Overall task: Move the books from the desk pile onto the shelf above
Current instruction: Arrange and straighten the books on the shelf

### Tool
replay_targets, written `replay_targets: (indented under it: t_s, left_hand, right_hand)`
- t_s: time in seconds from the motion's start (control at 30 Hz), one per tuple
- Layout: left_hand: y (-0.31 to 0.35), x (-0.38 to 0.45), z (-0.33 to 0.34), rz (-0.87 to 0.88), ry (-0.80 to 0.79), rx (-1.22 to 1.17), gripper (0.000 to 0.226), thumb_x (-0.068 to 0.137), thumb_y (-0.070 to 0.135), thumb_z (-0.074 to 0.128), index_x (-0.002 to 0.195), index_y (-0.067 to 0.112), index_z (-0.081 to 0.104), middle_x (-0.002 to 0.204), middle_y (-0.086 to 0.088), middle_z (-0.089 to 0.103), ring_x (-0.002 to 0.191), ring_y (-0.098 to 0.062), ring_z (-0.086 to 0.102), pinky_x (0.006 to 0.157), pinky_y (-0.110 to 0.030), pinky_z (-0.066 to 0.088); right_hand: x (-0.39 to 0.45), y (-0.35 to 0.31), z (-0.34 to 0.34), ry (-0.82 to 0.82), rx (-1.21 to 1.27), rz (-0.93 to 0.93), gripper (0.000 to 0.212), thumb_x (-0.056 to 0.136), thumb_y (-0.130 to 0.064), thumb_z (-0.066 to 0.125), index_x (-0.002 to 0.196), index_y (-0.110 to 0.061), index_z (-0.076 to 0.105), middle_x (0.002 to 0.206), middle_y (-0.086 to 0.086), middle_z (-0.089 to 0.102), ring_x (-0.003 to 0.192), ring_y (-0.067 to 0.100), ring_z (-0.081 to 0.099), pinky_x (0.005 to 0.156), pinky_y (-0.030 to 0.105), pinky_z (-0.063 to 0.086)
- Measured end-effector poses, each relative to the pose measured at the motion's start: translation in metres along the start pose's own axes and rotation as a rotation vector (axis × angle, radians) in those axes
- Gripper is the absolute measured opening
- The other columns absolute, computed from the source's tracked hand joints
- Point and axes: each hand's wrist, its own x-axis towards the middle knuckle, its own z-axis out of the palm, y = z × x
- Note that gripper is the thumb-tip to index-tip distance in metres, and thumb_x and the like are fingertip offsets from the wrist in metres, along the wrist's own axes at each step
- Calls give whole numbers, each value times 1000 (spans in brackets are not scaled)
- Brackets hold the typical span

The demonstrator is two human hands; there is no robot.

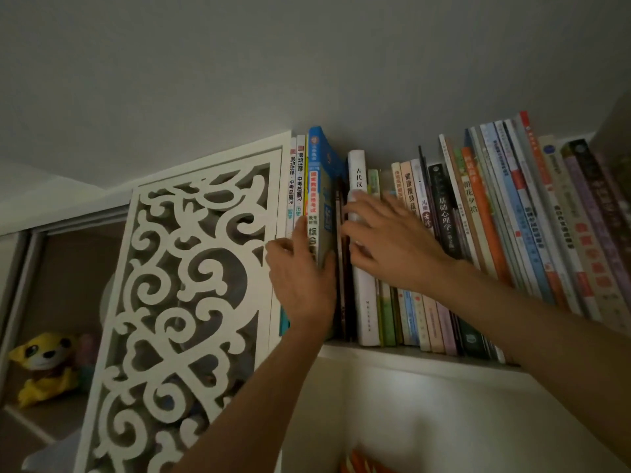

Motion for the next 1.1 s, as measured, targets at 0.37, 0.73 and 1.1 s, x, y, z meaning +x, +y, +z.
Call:
replay_targets:
  t_s: [0.37, 0.73, 1.1]
  left_hand:
    - [-15, 0, 16, 281, 55, 235, 30, 83, 45, 63, 89, 17, 72, 139, -15, 43, 124, -35, 39, 101, -54, 32]
    - [-4, -7, -45, 64, -152, -229, 14, 97, 25, 43, 104, 12, 45, 109, -9, 58, 90, -20, 59, 74, -41, 54]
    - [5, -12, -113, 149, -122, -198, 8, 100, 28, 33, 98, 22, 38, 68, 1, 56, 54, -14, 57, 43, -26, 42]
  right_hand:
    - [-4, 1, -14, -129, -18, 52, 53, 88, -50, 25, 113, -20, 61, 143, 0, 45, 139, 28, 30, 113, 50, 15]
    - [-14, -20, -18, -107, 21, 331, 69, 88, -54, 48, 141, -10, 38, 150, 13, 33, 136, 30, 33, 113, 46, 21]
    - [-35, -70, -10, -97, -87, 372, 55, 80, -22, 61, 132, -8, 51, 128, 10, 56, 125, 32, 44, 109, 52, 25]
